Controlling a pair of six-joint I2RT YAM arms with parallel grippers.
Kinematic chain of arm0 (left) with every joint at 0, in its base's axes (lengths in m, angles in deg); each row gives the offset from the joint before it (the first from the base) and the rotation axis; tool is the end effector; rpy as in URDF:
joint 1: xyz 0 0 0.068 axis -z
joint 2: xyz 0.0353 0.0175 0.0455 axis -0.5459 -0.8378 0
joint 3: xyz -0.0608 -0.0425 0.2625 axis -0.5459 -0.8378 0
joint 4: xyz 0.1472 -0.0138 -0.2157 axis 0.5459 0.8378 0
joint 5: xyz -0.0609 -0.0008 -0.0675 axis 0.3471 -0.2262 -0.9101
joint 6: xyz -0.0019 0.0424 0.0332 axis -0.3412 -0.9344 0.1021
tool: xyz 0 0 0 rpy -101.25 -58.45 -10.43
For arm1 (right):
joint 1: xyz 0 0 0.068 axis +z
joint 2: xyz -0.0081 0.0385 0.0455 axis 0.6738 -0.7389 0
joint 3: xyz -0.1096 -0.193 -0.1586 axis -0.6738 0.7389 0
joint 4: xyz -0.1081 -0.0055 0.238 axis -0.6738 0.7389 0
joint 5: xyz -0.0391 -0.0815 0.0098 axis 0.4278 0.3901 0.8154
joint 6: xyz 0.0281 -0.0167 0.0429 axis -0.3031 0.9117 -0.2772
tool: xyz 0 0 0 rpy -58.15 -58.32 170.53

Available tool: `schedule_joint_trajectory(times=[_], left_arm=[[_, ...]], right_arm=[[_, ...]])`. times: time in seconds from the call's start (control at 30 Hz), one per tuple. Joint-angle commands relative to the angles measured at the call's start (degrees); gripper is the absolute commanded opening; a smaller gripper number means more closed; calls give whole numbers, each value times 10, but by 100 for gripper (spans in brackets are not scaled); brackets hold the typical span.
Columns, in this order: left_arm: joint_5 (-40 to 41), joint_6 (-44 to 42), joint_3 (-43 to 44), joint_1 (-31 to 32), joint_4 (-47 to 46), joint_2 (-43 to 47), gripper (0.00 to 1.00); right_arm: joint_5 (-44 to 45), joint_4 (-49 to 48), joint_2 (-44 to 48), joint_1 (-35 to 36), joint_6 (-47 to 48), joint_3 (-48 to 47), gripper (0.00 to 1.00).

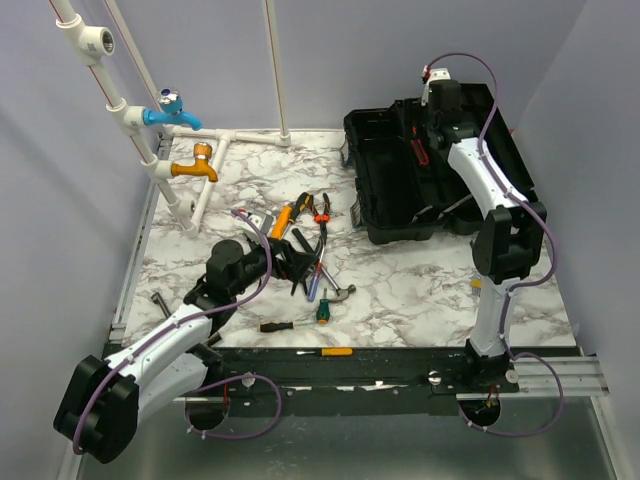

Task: Pack the tool kit
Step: Place the knife in the toolbox.

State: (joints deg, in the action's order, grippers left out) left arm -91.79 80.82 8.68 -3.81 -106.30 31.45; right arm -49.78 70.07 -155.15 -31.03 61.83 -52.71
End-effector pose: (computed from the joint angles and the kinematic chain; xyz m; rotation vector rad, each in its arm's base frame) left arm 0.1743 -0.1090 0.2253 0.2695 1.7993 -0.9399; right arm 0.4833 0.0896 0.3255 -0.1170 2.0450 -0.1096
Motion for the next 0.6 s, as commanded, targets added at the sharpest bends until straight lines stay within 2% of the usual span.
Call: schedule_joint_trajectory(times=[0.0, 0.17, 0.4, 0.57], left_arm=[[1, -6, 18, 2, 3, -8, 98], [-1, -5, 22, 2, 3, -13, 98], [-4, 0, 23, 2, 4, -14, 98], [-6, 1, 24, 2, 10, -12, 98]], right_arm=[[15, 33, 63, 4, -52, 12, 81], [-5, 17, 152, 33, -135, 125, 84], [137, 44, 204, 165, -203, 205, 84], [191, 52, 234, 272, -248, 260, 84]])
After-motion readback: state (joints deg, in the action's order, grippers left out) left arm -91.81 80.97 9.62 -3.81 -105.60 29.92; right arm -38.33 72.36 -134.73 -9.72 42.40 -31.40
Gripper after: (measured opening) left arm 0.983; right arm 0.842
